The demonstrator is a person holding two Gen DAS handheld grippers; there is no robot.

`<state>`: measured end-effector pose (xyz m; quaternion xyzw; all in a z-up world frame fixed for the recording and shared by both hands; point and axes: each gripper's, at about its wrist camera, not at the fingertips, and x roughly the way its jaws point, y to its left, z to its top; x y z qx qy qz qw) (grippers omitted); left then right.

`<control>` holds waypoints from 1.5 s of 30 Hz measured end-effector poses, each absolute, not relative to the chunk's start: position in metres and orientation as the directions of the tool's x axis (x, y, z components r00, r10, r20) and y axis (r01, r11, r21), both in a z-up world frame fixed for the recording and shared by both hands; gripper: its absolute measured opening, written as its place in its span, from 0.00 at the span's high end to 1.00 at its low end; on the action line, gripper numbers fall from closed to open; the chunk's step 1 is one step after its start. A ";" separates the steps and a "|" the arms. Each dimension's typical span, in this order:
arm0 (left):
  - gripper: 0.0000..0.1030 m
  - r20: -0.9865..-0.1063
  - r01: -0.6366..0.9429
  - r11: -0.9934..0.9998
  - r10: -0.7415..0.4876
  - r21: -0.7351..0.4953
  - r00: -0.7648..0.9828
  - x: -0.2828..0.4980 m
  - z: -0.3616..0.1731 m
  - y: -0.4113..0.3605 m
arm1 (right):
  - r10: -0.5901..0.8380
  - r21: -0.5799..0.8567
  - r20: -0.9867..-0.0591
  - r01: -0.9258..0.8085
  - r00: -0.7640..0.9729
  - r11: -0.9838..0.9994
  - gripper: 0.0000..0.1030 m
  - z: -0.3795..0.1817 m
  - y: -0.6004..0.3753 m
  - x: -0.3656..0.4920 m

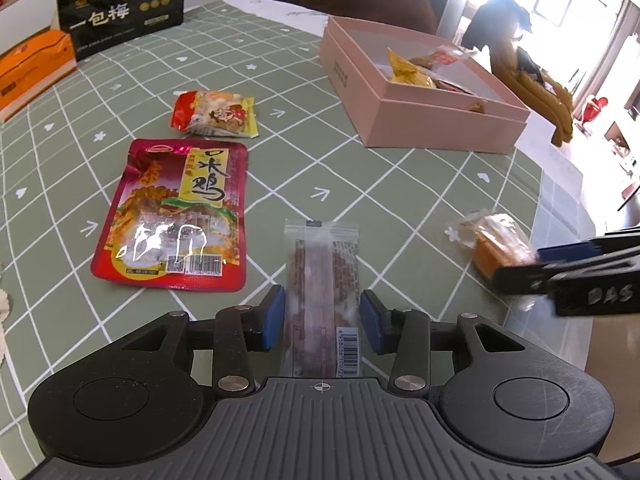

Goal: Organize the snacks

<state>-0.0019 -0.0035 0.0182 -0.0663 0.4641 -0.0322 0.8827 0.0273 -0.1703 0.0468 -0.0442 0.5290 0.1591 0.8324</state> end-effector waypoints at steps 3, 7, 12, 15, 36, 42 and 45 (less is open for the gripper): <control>0.61 -0.797 -0.037 0.983 -0.124 -0.180 0.591 -0.007 0.017 -0.001 | 0.226 0.103 -0.886 -0.305 0.405 0.947 0.49 0.057 -0.180 0.027; 0.67 -0.784 -0.047 0.984 -0.106 -0.170 0.611 -0.013 0.016 -0.006 | 0.251 0.120 -0.859 -0.302 0.446 0.946 0.53 0.076 -0.191 0.028; 0.90 -0.775 -0.004 0.989 -0.114 -0.149 0.622 0.002 0.034 -0.021 | 0.312 0.182 -0.835 -0.308 0.453 0.934 0.89 0.098 -0.205 0.036; 0.90 -0.791 -0.009 0.989 -0.111 -0.146 0.602 0.008 0.036 -0.025 | 0.300 0.144 -0.842 -0.350 0.448 0.926 0.75 0.099 -0.206 0.041; 0.75 -0.828 0.295 0.948 -0.066 0.123 0.557 0.005 0.024 -0.099 | 0.187 0.076 -0.911 -0.297 0.367 0.952 0.18 0.031 -0.215 0.037; 0.50 -0.848 0.339 0.939 -0.132 0.059 0.513 0.012 0.019 -0.096 | 0.183 0.079 -0.901 -0.267 0.394 0.961 0.18 0.039 -0.227 0.038; 0.50 -0.842 0.268 0.962 -0.105 0.049 0.530 0.017 0.018 -0.087 | 0.182 0.081 -0.900 -0.258 0.397 0.963 0.18 0.040 -0.230 0.040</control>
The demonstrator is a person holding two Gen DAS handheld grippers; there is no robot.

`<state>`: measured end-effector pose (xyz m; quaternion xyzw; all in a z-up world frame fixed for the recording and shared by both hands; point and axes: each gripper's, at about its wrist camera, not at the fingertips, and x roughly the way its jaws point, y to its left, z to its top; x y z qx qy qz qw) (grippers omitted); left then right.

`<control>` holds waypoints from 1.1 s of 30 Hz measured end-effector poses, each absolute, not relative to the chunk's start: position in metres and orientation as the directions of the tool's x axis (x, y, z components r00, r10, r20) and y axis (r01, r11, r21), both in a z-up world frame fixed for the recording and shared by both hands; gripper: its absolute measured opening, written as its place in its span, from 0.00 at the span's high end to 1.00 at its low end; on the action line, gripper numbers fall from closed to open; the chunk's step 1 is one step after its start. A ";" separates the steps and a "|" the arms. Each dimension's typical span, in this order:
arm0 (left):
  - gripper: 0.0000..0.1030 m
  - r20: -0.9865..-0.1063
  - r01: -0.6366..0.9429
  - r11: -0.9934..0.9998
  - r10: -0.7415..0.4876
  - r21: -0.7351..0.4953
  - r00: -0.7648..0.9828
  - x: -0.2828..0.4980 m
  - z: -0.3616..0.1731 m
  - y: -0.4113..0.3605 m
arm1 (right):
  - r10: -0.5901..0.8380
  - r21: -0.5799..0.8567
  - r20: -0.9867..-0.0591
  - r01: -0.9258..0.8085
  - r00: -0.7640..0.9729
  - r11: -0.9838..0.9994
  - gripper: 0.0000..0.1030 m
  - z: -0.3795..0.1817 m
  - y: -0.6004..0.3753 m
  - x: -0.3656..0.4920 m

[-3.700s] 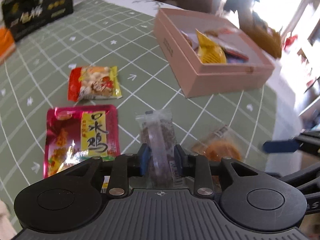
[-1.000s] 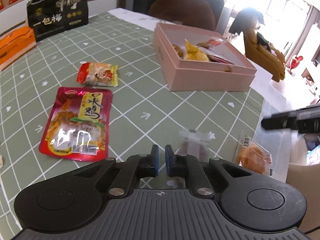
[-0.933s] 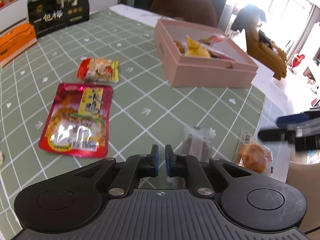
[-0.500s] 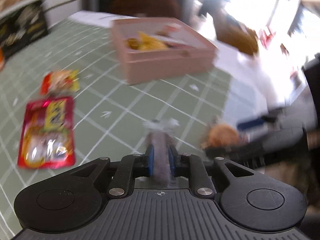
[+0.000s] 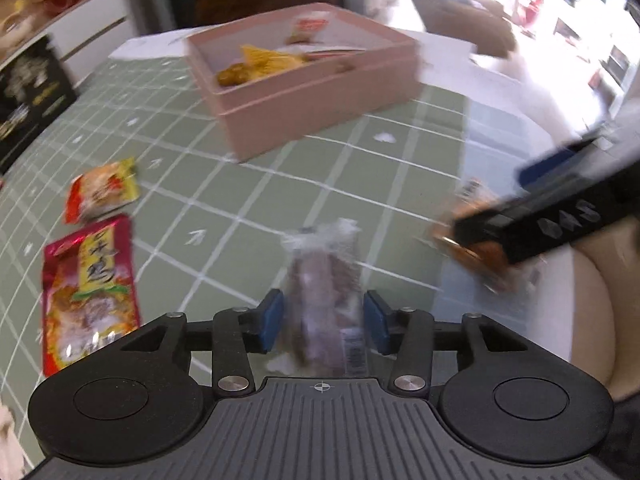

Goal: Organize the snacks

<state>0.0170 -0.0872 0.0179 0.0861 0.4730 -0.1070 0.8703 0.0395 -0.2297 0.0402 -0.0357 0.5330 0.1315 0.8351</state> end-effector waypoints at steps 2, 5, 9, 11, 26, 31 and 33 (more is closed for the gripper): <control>0.48 -0.843 0.223 0.974 -0.091 0.035 0.530 0.021 0.016 -0.078 | 0.187 0.083 -0.897 -0.263 0.400 0.961 0.18 0.042 -0.231 0.038; 0.47 -0.837 0.216 0.976 -0.097 0.026 0.539 0.030 0.015 -0.074 | 0.193 0.080 -0.895 -0.279 0.402 0.957 0.18 0.044 -0.229 0.035; 0.46 -0.838 0.221 0.975 -0.109 0.014 0.534 0.043 0.015 -0.078 | 0.189 0.068 -0.894 -0.294 0.407 0.953 0.18 0.044 -0.227 0.032; 0.46 -0.839 0.204 0.979 -0.100 0.013 0.536 0.044 0.015 -0.079 | 0.191 0.066 -0.891 -0.300 0.411 0.952 0.18 0.045 -0.227 0.031; 0.58 -0.834 0.127 0.990 -0.123 -0.064 0.538 0.001 0.018 -0.041 | 0.250 0.043 -0.882 -0.461 0.399 0.886 0.18 0.050 -0.208 0.028; 0.58 -0.832 0.111 0.990 -0.135 -0.088 0.538 0.001 0.019 -0.037 | 0.166 -0.019 -0.923 -0.471 0.347 0.882 0.18 0.033 -0.198 0.033; 0.58 -0.834 0.115 0.991 -0.124 -0.073 0.538 0.000 0.019 -0.040 | 0.183 0.017 -0.923 -0.440 0.338 0.898 0.33 0.032 -0.205 0.032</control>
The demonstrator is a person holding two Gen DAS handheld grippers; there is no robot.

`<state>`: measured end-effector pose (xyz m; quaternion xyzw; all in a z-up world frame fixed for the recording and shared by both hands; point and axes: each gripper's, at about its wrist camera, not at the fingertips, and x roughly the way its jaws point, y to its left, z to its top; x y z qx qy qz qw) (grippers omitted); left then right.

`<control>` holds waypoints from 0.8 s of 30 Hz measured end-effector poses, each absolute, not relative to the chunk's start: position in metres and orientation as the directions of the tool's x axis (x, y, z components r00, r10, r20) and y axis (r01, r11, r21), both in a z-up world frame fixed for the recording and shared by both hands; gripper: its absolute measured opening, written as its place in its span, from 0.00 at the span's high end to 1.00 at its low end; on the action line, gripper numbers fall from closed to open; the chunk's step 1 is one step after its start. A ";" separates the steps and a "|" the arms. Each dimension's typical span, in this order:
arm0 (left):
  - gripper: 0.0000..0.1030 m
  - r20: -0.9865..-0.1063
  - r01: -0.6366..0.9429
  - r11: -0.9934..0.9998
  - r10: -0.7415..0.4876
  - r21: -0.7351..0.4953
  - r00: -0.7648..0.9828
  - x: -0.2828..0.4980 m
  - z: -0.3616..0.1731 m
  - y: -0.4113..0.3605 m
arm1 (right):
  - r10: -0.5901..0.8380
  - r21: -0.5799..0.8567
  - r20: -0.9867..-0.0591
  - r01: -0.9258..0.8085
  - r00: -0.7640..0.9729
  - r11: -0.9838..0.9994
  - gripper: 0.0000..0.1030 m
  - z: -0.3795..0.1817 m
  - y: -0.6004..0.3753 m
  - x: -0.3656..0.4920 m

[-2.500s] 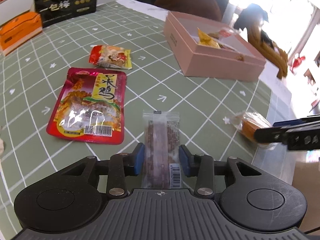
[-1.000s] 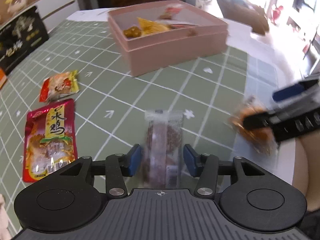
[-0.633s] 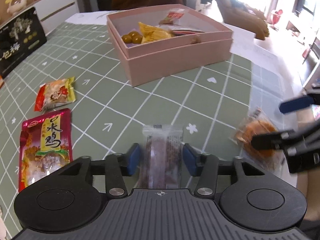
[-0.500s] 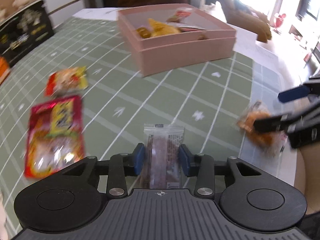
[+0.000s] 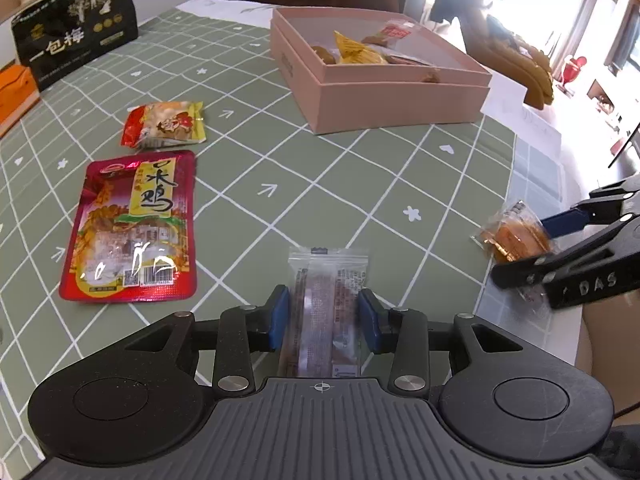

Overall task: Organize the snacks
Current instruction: 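Carry both held snacks into the pink box and open both grippers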

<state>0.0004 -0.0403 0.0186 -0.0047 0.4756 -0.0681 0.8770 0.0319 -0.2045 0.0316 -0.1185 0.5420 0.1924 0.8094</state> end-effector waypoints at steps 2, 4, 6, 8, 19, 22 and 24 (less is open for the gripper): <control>0.58 -0.836 0.117 0.991 -0.114 -0.060 0.536 0.001 0.019 -0.042 | 0.200 0.049 -0.922 -0.415 0.331 0.908 0.45 0.034 -0.209 0.031; 0.58 -0.838 0.117 0.992 -0.110 -0.056 0.534 0.002 0.019 -0.043 | 0.213 0.073 -0.925 -0.403 0.316 0.912 0.45 0.036 -0.213 0.031; 0.58 -0.838 0.112 0.992 -0.111 -0.060 0.534 0.002 0.019 -0.043 | 0.229 0.094 -0.918 -0.383 0.323 0.919 0.45 0.041 -0.216 0.030; 0.58 -0.833 0.099 0.993 -0.112 -0.069 0.542 0.002 0.018 -0.041 | 0.239 0.108 -0.912 -0.368 0.333 0.923 0.45 0.046 -0.220 0.030; 0.59 -0.602 0.110 0.971 -0.218 -0.212 0.768 0.073 0.127 -0.037 | 0.398 0.204 -0.769 -0.398 0.500 0.894 0.45 0.144 -0.233 0.083; 0.58 -0.531 0.149 0.944 -0.292 -0.295 0.796 0.124 0.160 -0.039 | 0.399 0.183 -0.706 -0.394 0.585 0.901 0.45 0.190 -0.236 0.127; 0.54 -0.508 0.161 0.894 -0.377 -0.418 0.774 0.161 0.159 -0.036 | 0.390 0.169 -0.690 -0.388 0.610 0.906 0.45 0.203 -0.234 0.161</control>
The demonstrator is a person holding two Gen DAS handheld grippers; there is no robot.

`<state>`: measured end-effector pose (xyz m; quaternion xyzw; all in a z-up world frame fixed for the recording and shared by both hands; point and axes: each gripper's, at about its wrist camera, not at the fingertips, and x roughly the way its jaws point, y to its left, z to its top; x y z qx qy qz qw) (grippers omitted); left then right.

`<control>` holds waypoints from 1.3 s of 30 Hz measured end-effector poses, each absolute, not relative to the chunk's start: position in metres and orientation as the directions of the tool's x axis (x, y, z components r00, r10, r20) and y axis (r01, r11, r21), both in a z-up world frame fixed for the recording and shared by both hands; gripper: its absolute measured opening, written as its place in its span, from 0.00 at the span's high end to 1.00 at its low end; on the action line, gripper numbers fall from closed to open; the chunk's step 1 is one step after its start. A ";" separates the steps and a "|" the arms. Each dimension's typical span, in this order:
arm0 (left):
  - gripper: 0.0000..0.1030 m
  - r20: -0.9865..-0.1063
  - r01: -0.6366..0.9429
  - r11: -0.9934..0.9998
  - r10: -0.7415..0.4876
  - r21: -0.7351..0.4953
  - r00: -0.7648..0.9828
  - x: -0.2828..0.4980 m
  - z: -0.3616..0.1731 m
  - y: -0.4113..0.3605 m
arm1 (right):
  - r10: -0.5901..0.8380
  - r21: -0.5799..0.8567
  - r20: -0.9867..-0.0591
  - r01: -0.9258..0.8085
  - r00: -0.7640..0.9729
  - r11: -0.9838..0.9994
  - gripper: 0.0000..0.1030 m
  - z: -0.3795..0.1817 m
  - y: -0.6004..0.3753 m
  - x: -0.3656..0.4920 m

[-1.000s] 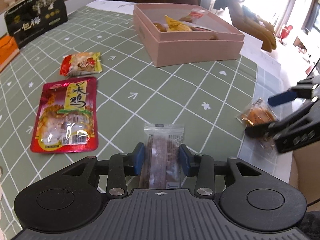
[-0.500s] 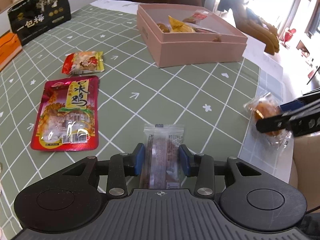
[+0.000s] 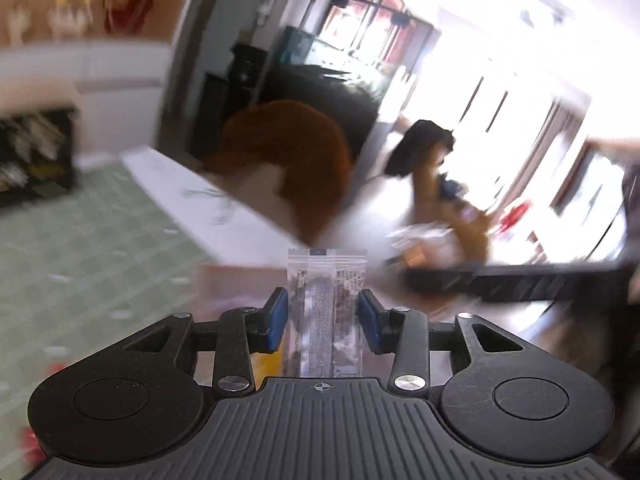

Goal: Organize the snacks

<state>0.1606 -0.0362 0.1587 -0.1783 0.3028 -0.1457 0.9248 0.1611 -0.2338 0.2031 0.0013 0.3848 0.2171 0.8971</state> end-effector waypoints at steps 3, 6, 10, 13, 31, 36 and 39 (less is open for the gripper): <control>0.58 -0.615 0.087 0.909 -0.344 -0.408 0.709 0.212 0.129 -0.046 | 0.374 0.156 -0.696 -0.378 0.613 0.912 0.31 0.196 -0.231 0.205; 0.58 -0.664 0.070 0.927 -0.316 -0.369 0.678 0.223 0.105 -0.049 | 0.325 0.173 -0.725 -0.295 0.607 0.940 0.30 0.177 -0.240 0.232; 0.58 -0.675 0.063 0.905 -0.358 -0.420 0.645 0.204 0.089 -0.027 | 0.315 0.188 -0.739 -0.268 0.595 0.945 0.28 0.159 -0.259 0.232; 0.58 -0.692 0.002 0.929 -0.277 -0.370 0.667 0.176 0.080 0.002 | 0.282 0.157 -0.764 -0.257 0.580 0.954 0.27 0.147 -0.257 0.229; 0.58 -0.750 -0.249 0.934 -0.030 -0.256 0.660 0.043 0.053 0.149 | 0.420 0.298 -0.872 -0.407 0.252 0.863 0.20 0.069 0.018 0.210; 0.58 -0.741 -0.216 0.919 -0.110 -0.329 0.662 0.036 0.037 0.154 | 0.287 0.201 -0.931 -0.343 0.225 0.918 0.22 0.028 0.053 0.215; 0.58 -0.742 -0.207 0.912 -0.140 -0.355 0.656 0.037 0.028 0.158 | 0.250 0.136 -0.930 -0.378 0.271 0.916 0.31 0.032 0.058 0.203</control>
